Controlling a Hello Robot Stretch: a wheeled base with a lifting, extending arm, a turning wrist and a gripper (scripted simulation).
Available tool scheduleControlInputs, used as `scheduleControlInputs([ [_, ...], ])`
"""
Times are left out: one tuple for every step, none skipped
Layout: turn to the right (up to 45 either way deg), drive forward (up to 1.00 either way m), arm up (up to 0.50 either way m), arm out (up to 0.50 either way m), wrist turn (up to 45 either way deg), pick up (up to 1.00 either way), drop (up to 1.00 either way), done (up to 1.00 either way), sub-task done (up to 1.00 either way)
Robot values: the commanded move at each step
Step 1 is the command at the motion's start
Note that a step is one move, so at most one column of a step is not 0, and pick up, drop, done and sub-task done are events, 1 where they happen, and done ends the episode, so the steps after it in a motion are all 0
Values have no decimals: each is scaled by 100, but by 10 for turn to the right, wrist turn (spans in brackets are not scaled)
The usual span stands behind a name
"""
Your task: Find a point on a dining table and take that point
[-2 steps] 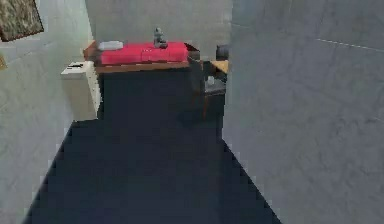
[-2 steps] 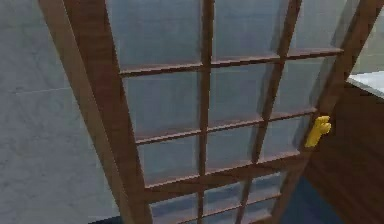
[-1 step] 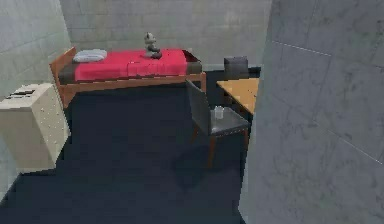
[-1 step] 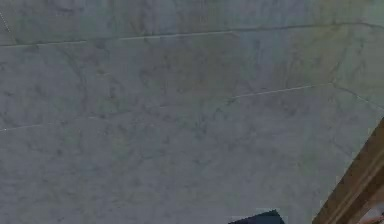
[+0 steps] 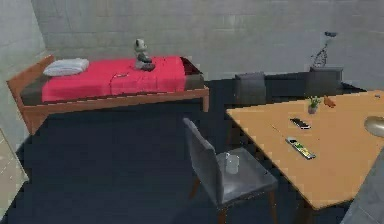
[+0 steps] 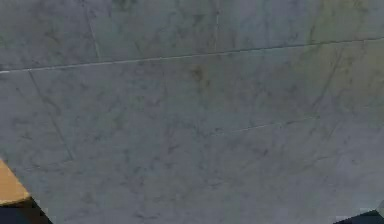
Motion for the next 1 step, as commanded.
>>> scheduleControlInputs([
  [-270,0,0,0,0,0,0,0,0],
])
